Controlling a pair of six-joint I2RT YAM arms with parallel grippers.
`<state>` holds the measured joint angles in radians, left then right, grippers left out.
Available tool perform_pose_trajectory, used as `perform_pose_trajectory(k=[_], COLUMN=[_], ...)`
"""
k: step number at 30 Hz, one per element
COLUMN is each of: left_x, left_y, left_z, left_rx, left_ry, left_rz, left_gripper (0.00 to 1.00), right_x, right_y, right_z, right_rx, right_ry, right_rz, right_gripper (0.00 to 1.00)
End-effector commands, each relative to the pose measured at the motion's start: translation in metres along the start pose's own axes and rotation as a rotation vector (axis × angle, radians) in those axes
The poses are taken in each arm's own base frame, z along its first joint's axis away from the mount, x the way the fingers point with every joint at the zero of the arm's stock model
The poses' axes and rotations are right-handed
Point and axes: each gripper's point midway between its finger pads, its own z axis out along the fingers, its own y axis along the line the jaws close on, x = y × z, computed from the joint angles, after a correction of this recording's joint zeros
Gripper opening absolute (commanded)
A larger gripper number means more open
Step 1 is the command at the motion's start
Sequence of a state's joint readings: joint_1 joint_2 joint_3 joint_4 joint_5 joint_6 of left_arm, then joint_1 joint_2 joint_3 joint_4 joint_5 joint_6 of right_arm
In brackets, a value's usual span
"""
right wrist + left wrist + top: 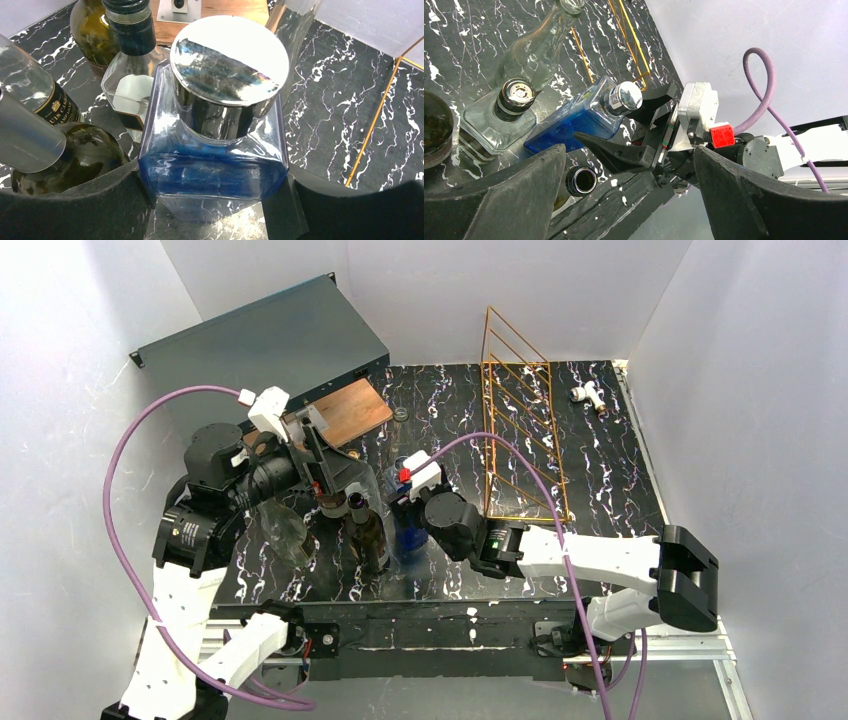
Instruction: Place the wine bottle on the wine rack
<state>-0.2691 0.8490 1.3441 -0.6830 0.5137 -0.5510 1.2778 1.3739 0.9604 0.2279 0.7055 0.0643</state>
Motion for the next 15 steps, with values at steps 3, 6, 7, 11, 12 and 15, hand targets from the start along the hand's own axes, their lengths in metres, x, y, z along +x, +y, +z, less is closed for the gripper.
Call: perform_pose_trajectory(k=[3, 6, 7, 11, 12, 15], left_x=[0.002, 0.002, 0.002, 0.003, 0.003, 0.003], left_y=[-0.001, -0.001, 0.0, 0.002, 0.002, 0.002], left_z=[0.001, 0.0, 0.0, 0.001, 0.002, 0.003], left_rx=[0.019, 0.018, 0.016, 0.009, 0.008, 0.009], left_ry=[0.007, 0.007, 0.006, 0.005, 0.008, 0.013], left_rz=[0.006, 0.006, 0.007, 0.008, 0.005, 0.0], left_gripper=[0.99, 0.99, 0.99, 0.99, 0.99, 0.99], right_x=[-0.017, -0.023, -0.026, -0.041, -0.046, -0.06], right_y=[-0.003, -0.005, -0.005, -0.005, -0.005, -0.006], right_z=[-0.002, -0.006, -0.008, -0.017, -0.019, -0.027], right_rx=[-0.014, -0.027, -0.035, -0.078, -0.085, -0.113], right_ry=[-0.064, -0.068, -0.07, -0.069, -0.075, -0.098], right_rz=[-0.007, -0.009, -0.007, -0.007, -0.004, 0.012], right_gripper=[0.51, 0.38, 0.33, 0.01, 0.01, 0.01])
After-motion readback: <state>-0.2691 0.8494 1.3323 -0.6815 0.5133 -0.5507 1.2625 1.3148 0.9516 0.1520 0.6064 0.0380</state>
